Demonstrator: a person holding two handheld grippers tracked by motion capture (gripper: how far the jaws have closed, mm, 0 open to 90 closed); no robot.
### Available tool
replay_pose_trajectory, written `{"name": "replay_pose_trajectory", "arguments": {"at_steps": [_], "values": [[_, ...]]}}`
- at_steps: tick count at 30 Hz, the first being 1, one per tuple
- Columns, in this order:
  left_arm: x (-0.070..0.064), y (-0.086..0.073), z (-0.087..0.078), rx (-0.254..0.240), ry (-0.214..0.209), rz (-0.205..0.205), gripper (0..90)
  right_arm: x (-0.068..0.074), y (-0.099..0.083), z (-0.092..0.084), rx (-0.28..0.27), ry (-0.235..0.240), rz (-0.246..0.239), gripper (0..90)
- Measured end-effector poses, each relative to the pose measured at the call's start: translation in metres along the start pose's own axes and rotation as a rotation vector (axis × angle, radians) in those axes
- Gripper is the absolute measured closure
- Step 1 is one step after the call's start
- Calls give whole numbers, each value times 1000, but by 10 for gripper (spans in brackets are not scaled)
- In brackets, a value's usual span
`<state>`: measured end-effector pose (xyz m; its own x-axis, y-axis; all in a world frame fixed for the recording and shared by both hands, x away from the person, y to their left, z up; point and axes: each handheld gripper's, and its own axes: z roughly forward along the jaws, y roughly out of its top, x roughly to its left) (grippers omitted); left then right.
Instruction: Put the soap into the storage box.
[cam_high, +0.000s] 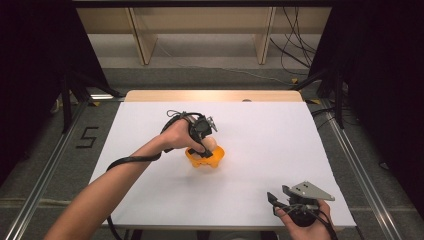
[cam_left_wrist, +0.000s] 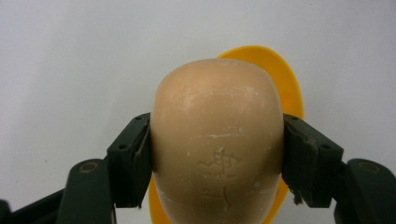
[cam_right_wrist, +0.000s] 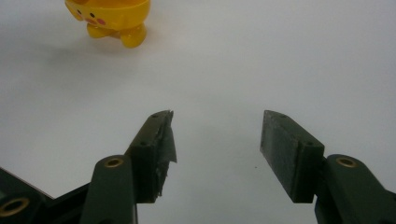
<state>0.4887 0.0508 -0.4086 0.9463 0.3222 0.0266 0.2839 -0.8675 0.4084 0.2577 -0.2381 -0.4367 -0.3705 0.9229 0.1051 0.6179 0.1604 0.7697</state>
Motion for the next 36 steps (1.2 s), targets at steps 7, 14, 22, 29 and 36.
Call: {"name": "replay_pose_trajectory", "arguments": {"at_steps": [7, 14, 22, 29, 36], "values": [[0, 0, 2, -4, -3, -6, 323, 0, 0, 0, 0, -1, -1, 440], [0, -1, 4, 4, -11, -11, 322, 0, 0, 0, 0, 0, -1, 440], [1, 0, 7, 3, -23, -39, 321, -3, 0, 1, -15, 3, -38, 440], [1, 0, 9, 18, -26, -33, 319, -4, 0, 1, -17, -1, -41, 441], [1, 1, 7, -10, -43, -63, 312, -3, 0, 1, -12, 6, -36, 440]]}}
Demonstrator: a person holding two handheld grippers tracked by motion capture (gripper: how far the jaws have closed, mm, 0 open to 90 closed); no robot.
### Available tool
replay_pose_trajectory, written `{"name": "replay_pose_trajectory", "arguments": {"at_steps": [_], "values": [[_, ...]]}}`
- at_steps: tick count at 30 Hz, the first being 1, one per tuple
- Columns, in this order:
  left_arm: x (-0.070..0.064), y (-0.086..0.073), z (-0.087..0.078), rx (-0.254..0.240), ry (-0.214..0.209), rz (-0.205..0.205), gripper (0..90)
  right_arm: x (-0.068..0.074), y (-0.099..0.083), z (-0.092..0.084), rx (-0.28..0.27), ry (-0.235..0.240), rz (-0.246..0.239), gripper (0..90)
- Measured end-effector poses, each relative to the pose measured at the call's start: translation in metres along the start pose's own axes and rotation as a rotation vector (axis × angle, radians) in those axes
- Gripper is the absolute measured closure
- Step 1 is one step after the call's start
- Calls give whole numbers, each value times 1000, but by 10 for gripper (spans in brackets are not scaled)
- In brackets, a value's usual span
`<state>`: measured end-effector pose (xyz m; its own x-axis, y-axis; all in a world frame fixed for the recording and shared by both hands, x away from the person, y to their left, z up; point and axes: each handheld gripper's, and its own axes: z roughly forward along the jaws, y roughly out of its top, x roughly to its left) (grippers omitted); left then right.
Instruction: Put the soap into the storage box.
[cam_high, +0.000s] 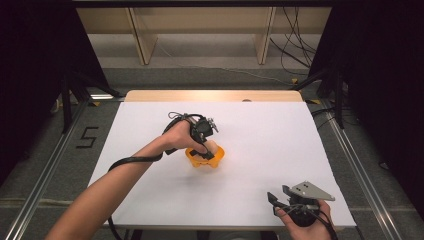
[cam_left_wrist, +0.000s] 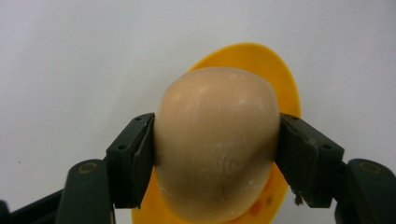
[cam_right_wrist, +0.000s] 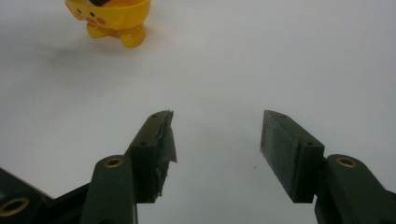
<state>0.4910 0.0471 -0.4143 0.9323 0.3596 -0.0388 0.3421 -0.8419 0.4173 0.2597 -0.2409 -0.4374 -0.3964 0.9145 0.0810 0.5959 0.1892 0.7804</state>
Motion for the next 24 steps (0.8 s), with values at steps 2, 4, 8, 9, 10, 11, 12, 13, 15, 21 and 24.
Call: {"name": "replay_pose_trajectory", "arguments": {"at_steps": [2, 4, 8, 9, 10, 11, 12, 13, 15, 21, 24], "values": [[0, 2, -3, -15, -1, -5, 298, 0, 0, 0, 3, -1, 3, 440], [0, 3, -4, -16, -1, -1, 290, 1, 0, 0, 5, -3, 3, 440], [-3, 3, -8, -33, 0, -2, 290, 0, 0, 0, 1, -1, 1, 440], [-3, 3, -8, -33, 0, -2, 291, 0, 0, 0, 1, -1, 1, 440], [-4, 3, -10, -41, 7, -7, 293, 0, 0, 0, 2, -2, 1, 440], [-4, 3, -10, -41, 7, -7, 294, 0, 0, 0, 2, -2, 1, 440], [-4, 2, -13, -45, 10, -11, 295, 0, 0, 0, -3, -17, -13, 440], [-4, 2, -13, -45, 10, -11, 295, 0, 0, 0, -3, -17, -13, 440], [-4, 2, -16, -55, 9, -16, 294, 0, 0, 0, -3, -17, -13, 440], [-7, -5, -27, -89, 32, -57, 273, 0, 0, 0, -4, -17, -13, 440], [-7, -16, -37, -105, 61, -101, 266, 0, 0, 0, -2, -14, -14, 440]]}}
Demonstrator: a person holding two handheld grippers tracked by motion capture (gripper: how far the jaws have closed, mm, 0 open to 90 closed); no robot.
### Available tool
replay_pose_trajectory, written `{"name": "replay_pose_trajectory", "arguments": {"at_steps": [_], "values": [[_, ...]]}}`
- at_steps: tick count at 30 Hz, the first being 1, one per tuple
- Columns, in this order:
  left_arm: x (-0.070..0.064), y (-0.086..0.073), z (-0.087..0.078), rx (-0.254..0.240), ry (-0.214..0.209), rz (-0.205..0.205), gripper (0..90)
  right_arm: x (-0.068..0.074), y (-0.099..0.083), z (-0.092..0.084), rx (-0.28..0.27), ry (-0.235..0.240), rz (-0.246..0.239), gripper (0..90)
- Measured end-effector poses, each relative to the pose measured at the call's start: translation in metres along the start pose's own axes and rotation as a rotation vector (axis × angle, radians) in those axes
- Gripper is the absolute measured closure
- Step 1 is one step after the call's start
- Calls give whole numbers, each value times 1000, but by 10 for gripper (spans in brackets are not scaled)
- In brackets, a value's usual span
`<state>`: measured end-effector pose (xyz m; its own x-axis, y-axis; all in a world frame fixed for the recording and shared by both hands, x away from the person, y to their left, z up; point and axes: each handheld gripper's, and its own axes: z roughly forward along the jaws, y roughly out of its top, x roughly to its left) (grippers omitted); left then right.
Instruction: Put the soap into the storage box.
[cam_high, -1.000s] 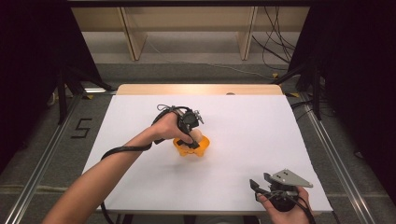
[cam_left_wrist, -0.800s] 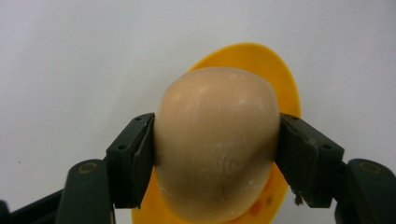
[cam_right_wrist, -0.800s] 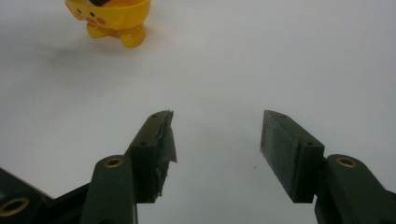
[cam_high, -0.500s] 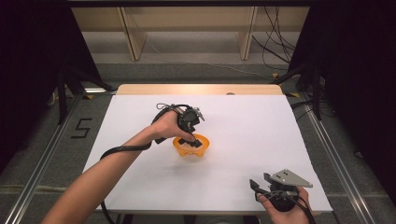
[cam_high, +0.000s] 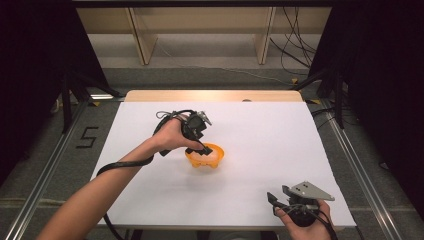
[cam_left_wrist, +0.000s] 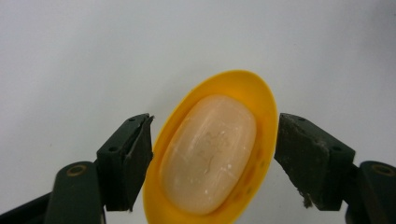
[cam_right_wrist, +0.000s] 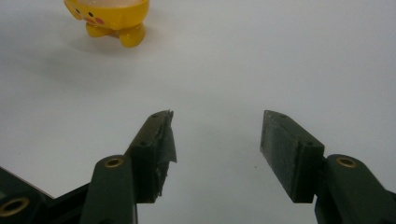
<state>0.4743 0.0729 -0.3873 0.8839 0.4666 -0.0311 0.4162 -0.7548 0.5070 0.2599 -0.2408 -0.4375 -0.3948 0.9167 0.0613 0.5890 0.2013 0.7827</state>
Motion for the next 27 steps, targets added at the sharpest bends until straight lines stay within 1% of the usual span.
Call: {"name": "replay_pose_trajectory", "arguments": {"at_steps": [1, 2, 3, 4, 5, 6, 7, 9, 10, 11, 12, 13, 14, 15, 16, 17, 18, 19, 20, 21, 22, 23, 24, 25, 26, 27], "values": [[1, -3, -3, 0, 13, -16, 267, 3, 0, 0, 17, 5, 42, 440], [1, -7, -5, -1, 27, -47, 271, 4, 0, 0, 20, 8, 50, 440], [1, -7, -5, -1, 27, -47, 275, 4, 0, 0, 20, 8, 50, 440], [2, -17, -9, -22, 50, -94, 274, 4, 0, 0, 19, 8, 45, 440], [2, -17, -9, -22, 50, -94, 274, 4, 0, 0, 19, 8, 45, 440], [3, -26, -14, -30, 64, -118, 273, 4, 0, 1, 10, 13, 47, 440], [4, -32, -17, -34, 72, -129, 272, 3, -1, 1, 3, 8, 38, 440], [4, -43, -21, -34, 69, -152, 266, 3, -1, 2, 1, 13, 33, 440], [4, -49, -23, -38, 66, -167, 259, -1, 0, 3, -3, 22, 1, 440], [4, -49, -23, -38, 66, -167, 257, -1, 0, 3, -3, 22, 1, 440], [4, -61, -26, -38, 67, -186, 256, 0, 0, 3, 1, 18, 3, 440], [4, -61, -26, -38, 67, -186, 255, 0, 0, 3, 1, 18, 3, 440], [4, -73, -28, -37, 75, -194, 253, 1, 0, 2, 10, 14, 9, 439], [4, -73, -28, -37, 75, -194, 251, 1, 0, 2, 10, 14, 9, 439], [3, -84, -30, -39, 80, -206, 250, 1, 0, 2, 12, 22, 13, 440], [3, -90, -31, -41, 84, -211, 249, 0, 0, 3, 7, 13, 1, 439], [2, -96, -32, -41, 87, -217, 248, 2, 0, 2, 13, 3, 9, 439], [2, -96, -32, -41, 87, -217, 247, 2, 0, 2, 13, 3, 9, 439], [0, -109, -34, -39, 87, -224, 247, 1, 1, 2, 12, 9, 2, 438], [0, -109, -34, -39, 87, -224, 247, 1, 1, 2, 12, 9, 2, 438], [-1, -122, -35, -39, 97, -239, 247, 1, 0, 4, 20, 28, 14, 438], [-1, -122, -35, -39, 97, -239, 247, 0, 0, 4, 17, 26, 8, 438], [-2, -136, -36, -56, 106, -270, 247, 4, 0, 3, 31, 18, 42, 438], [-2, -136, -36, -56, 106, -270, 247, 4, 0, 3, 31, 18, 42, 438], [-4, -150, -37, -64, 117, -305, 247, 1, 1, 4, 20, 19, 5, 438], [-4, -150, -37, -64, 117, -305, 247, 1, 1, 4, 20, 19, 5, 438]]}}
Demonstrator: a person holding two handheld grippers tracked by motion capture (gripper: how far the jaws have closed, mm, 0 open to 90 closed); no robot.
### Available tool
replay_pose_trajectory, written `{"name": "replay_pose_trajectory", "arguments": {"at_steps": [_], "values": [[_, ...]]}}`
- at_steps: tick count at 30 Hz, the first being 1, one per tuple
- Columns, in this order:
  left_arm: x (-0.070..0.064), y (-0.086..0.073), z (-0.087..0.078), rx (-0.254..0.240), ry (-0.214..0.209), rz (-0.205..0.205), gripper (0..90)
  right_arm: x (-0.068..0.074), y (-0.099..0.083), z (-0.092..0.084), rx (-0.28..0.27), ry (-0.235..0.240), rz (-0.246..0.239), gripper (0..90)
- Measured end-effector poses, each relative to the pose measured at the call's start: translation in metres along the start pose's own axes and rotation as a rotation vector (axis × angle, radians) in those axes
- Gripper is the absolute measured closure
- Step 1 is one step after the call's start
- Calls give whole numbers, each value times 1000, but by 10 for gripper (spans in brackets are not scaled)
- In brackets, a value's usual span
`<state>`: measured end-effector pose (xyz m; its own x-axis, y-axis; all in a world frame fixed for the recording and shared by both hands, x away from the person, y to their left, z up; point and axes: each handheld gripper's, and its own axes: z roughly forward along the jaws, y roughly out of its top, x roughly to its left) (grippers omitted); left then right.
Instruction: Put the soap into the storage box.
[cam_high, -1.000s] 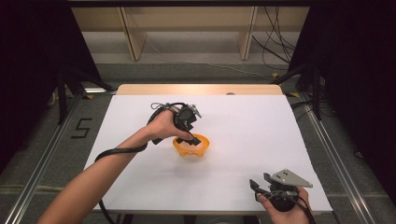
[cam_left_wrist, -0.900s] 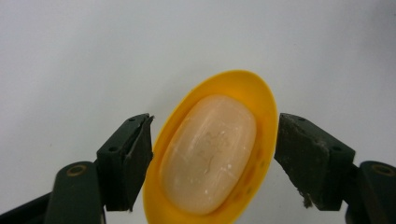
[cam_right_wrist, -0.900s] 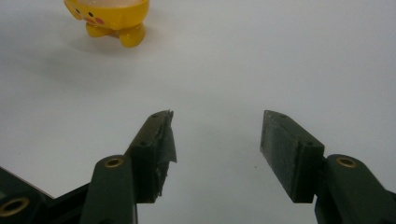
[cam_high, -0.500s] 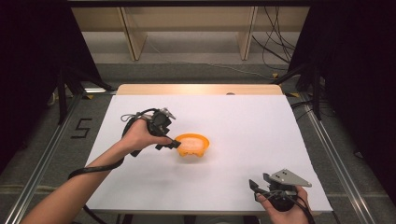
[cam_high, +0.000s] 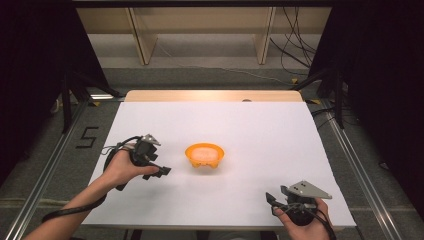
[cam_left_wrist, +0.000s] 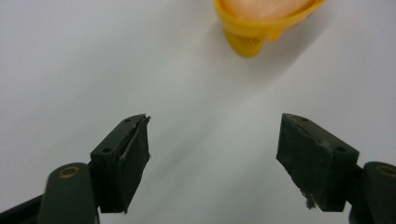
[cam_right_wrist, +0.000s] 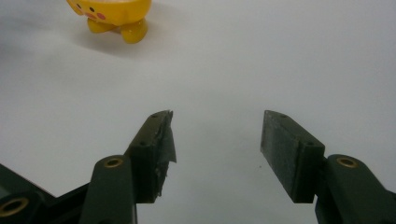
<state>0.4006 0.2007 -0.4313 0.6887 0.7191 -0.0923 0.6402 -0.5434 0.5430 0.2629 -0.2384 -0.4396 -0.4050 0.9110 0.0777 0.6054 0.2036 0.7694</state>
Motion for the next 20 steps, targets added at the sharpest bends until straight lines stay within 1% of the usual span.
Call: {"name": "replay_pose_trajectory", "arguments": {"at_steps": [1, 2, 4, 5, 6, 7, 8, 9, 10, 11, 12, 13, 15, 16, 17, 18, 19, 20], "values": [[2, -7, -1, 7, 3, -1, 247, 0, 0, 0, 0, 0, -1, 437], [5, -22, -1, -1, 13, -30, 247, 0, 0, 0, 1, 2, -3, 437], [7, -38, -1, 2, 36, -60, 247, 0, 0, 0, 5, 7, -2, 437], [8, -47, 0, -7, 50, -77, 248, 1, 0, 1, 7, 11, 1, 437], [8, -47, 0, -7, 50, -77, 248, 1, 0, 1, 7, 11, 1, 437], [9, -64, 1, -37, 62, -107, 249, 2, 0, 1, 12, 10, 13, 437], [10, -72, 1, -51, 63, -121, 251, 0, 0, 3, -1, 21, -4, 437], [9, -79, 3, -73, 79, -142, 253, 0, 0, 2, 8, 2, -11, 437], [10, -85, 2, -60, 81, -148, 253, 3, 0, 2, 21, 9, 19, 437], [10, -88, 0, -57, 79, -179, 252, 0, 1, 1, 19, 5, -20, 437], [10, -89, -3, -71, 91, -169, 247, 1, 1, 2, 19, 14, -16, 437], [10, -89, -5, -96, 103, -185, 246, 2, 1, 3, 21, 27, -16, 436], [10, -89, -8, -97, 100, -182, 245, 3, 1, 3, 19, 21, -15, 432], [10, -88, -9, -116, 117, -182, 246, 3, 1, 5, 18, 26, -32, 429], [11, -87, -11, -135, 113, -178, 247, 7, 0, 4, 39, 30, 5, 428], [11, -87, -11, -135, 113, -178, 253, 7, 0, 4, 39, 30, 5, 428], [12, -87, -12, -138, 100, -171, 264, 3, 1, 6, 38, 48, -54, 424], [12, -87, -12, -138, 100, -171, 272, 3, 1, 7, 39, 49, -62, 423]]}}
